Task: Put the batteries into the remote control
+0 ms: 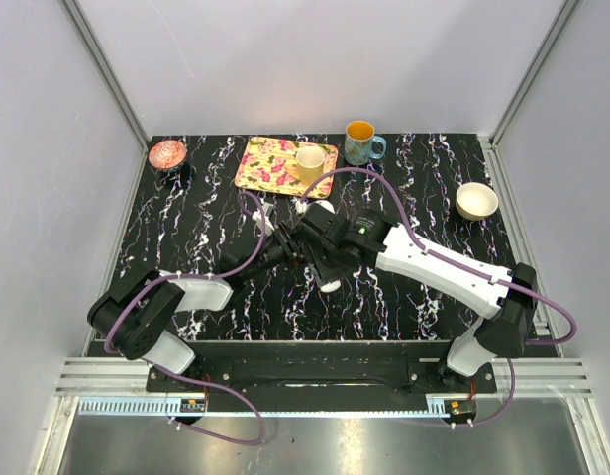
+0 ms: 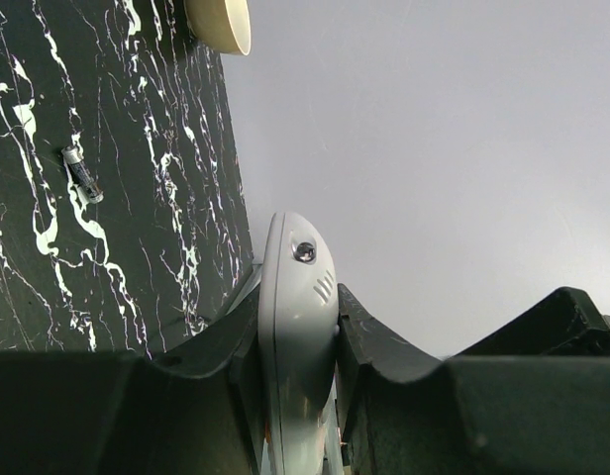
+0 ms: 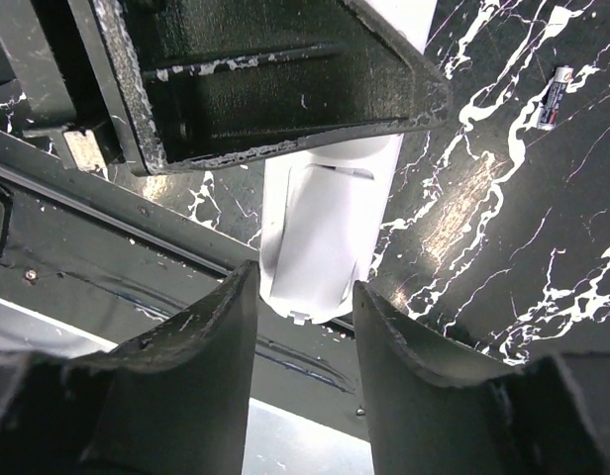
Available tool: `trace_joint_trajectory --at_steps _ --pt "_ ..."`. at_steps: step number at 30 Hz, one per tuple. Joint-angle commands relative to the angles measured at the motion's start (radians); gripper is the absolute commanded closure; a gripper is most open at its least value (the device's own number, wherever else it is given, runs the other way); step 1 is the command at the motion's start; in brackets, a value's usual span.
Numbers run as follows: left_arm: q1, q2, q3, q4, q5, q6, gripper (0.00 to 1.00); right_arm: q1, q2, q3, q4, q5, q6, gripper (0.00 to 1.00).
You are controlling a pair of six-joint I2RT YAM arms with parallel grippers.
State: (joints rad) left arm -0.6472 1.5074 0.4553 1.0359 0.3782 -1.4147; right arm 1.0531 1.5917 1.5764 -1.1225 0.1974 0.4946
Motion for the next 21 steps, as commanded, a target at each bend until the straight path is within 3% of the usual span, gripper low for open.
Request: trace_joint_trajectory --at_steps 1,3,5,21 --pt "-0.005 -0.010 -0.001 0.098 -0.005 -0.009 1.00 0.007 -0.009 0.030 0.015 0.014 0.004 0.54" --pt "-0.003 -0.009 -0.004 0.099 -0.007 -0.009 1.00 0.007 -0.007 0.030 0.013 0.011 0.004 0.67" --pt "-0.003 -0.007 -0.004 0.101 -0.006 -0.010 1.00 0.007 -0.007 0.030 0.015 0.011 0.005 0.72" --pt "-0.003 -0.009 -0.004 0.107 -0.004 -0.013 1.00 0.007 -0.009 0.025 -0.007 0.019 -0.008 0.76"
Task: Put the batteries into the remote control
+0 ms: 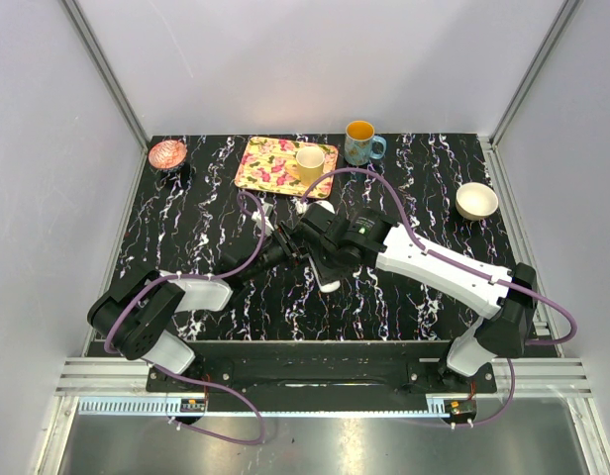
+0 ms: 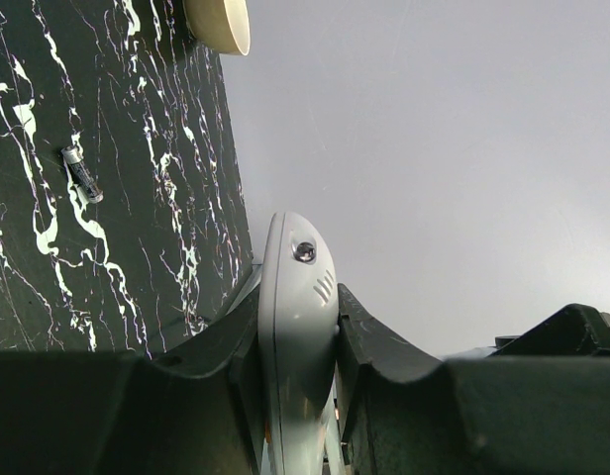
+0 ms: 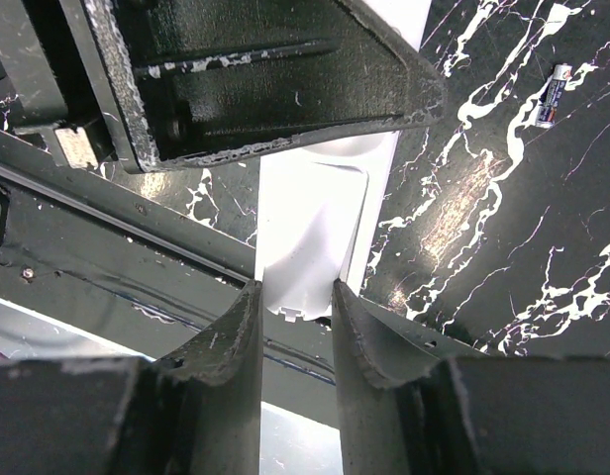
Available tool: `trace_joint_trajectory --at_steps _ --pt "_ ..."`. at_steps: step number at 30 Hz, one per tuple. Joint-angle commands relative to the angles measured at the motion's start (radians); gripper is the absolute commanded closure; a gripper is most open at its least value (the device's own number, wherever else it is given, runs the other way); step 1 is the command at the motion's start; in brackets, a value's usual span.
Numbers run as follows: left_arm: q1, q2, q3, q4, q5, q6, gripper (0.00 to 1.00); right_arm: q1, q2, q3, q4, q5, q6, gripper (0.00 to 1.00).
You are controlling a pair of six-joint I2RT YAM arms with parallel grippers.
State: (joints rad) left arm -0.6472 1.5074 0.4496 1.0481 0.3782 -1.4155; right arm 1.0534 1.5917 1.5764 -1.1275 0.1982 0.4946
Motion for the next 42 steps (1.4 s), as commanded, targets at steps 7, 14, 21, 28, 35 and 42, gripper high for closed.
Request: trace_joint_trajectory --at_steps 7,14,21,28,35,42 --pt "-0.003 -0.007 0.001 0.086 -0.007 -0.008 1.00 0.005 -0.012 0.037 -0.029 0.012 -0.027 0.79" --pt "-0.003 -0.001 0.006 0.081 -0.009 -0.007 1.00 0.007 -0.012 0.068 -0.072 0.004 -0.050 0.83" --pt "-0.005 0.001 0.009 0.085 -0.009 -0.008 1.00 -0.004 -0.010 0.076 -0.087 -0.043 -0.068 0.87" --pt "-0.003 0.002 0.001 0.110 -0.004 -0.017 1.00 -0.046 -0.009 0.085 -0.084 -0.120 -0.083 0.90" --pt "-0.006 0.005 -0.008 0.128 -0.002 -0.019 1.00 -0.081 0.004 0.088 -0.081 -0.166 -0.100 0.91" --pt "-0.009 0.008 -0.003 0.130 -0.001 -0.014 1.00 -0.087 0.024 0.100 -0.081 -0.194 -0.105 0.92"
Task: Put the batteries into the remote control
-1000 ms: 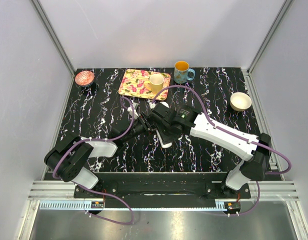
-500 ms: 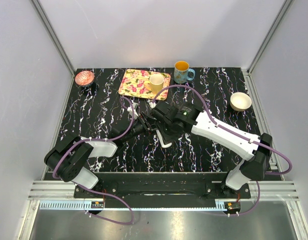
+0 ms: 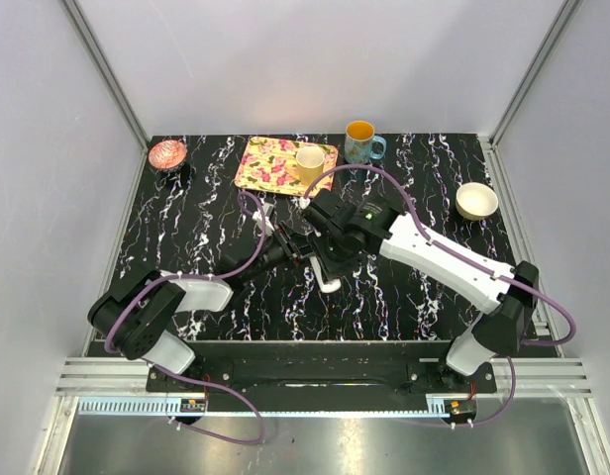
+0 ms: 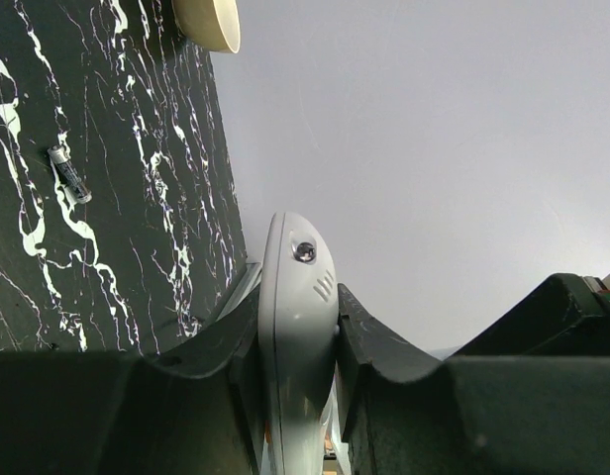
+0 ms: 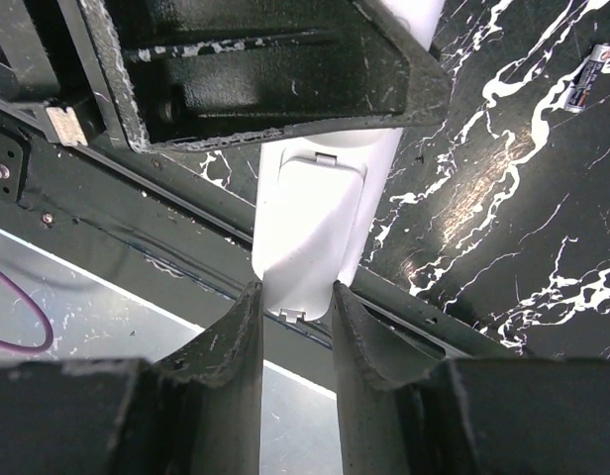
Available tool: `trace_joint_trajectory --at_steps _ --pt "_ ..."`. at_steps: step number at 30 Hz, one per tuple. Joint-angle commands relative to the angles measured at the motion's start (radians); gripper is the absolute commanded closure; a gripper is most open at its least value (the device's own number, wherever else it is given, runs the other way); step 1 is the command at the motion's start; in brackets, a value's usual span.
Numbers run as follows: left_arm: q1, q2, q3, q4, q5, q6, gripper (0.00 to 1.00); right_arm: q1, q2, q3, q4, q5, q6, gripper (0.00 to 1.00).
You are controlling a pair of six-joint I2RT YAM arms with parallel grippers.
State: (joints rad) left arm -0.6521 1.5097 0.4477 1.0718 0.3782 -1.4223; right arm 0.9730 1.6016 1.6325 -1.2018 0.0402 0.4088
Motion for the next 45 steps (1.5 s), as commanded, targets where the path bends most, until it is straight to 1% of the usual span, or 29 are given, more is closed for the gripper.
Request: trace_joint_trajectory --at_steps 1,15,25,37,45 --pt "-0.004 0.006 0.000 0.103 -0.001 -0.009 1.00 -0.007 0.017 0.044 -0.007 -0.037 -0.019 0.92" --pt "-0.011 -0.020 -0.001 0.083 -0.002 0.010 1.00 -0.037 0.017 0.018 -0.004 -0.019 -0.036 0.93" --pt "-0.027 -0.026 0.002 0.085 -0.002 0.005 1.00 -0.037 0.027 0.018 0.007 -0.002 -0.038 0.93" --pt "-0.037 -0.031 0.005 0.132 0.013 -0.055 1.00 -0.036 0.044 0.013 0.021 0.056 -0.054 0.93" --pt "-0.046 -0.029 0.009 0.158 0.019 -0.079 1.00 -0.037 0.043 -0.003 0.021 0.089 -0.068 0.91"
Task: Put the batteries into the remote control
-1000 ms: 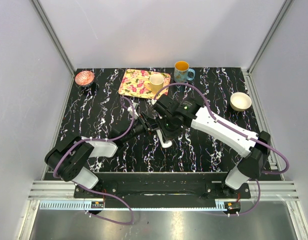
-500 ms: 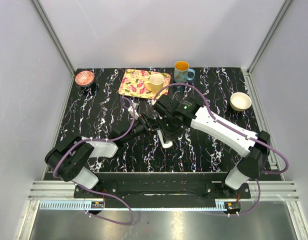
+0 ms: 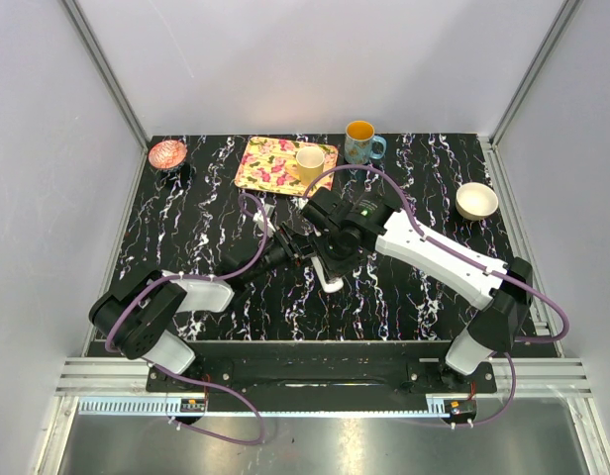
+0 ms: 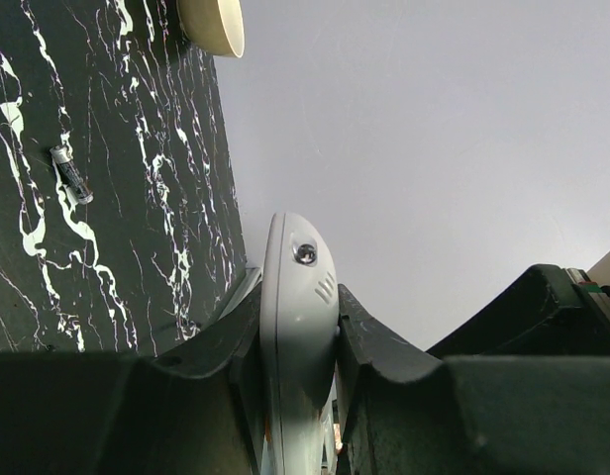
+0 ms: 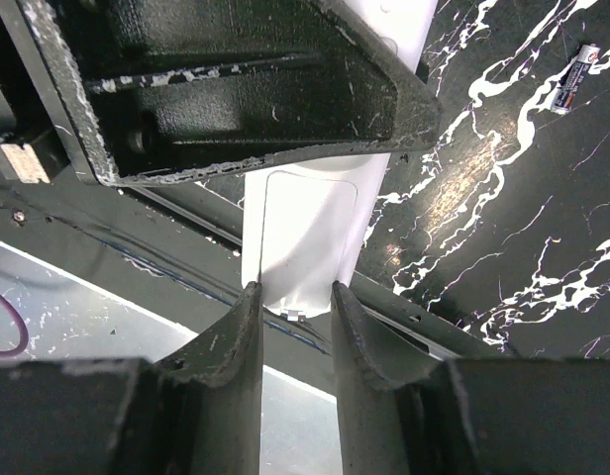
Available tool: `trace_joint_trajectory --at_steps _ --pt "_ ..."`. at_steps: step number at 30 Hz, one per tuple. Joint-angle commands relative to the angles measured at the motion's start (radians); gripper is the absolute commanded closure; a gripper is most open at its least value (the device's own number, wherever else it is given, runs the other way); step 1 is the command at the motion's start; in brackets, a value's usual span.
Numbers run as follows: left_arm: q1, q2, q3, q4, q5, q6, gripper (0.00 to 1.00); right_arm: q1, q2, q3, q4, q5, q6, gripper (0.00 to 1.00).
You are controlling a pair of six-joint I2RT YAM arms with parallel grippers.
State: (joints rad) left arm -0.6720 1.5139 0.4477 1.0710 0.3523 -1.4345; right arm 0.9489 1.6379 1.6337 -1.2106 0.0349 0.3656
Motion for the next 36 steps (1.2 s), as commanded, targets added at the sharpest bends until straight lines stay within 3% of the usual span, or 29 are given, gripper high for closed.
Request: trace_joint_trajectory --at_steps 1,11,15,23,28,36 --pt "-0.028 -0.034 0.009 0.164 0.047 -0.072 1.00 -0.015 0.005 -0.009 0.032 0.095 -0.025 0.90" --pt "-0.043 -0.015 0.014 0.228 0.045 -0.121 1.00 -0.013 -0.001 -0.028 0.066 0.102 -0.007 0.81" --pt "-0.046 -0.009 0.011 0.241 0.042 -0.127 1.00 -0.013 0.005 -0.028 0.075 0.100 -0.002 0.73" --pt "-0.044 -0.014 0.011 0.204 0.034 -0.095 1.00 -0.012 -0.009 -0.025 0.066 0.094 0.004 0.63" --pt "-0.044 -0.021 0.020 0.147 0.027 -0.060 1.00 -0.013 -0.018 -0.021 0.052 0.085 0.006 0.63" --pt "-0.043 -0.024 0.034 0.098 0.017 -0.033 1.00 -0.013 -0.030 -0.021 0.049 0.077 0.010 0.48"
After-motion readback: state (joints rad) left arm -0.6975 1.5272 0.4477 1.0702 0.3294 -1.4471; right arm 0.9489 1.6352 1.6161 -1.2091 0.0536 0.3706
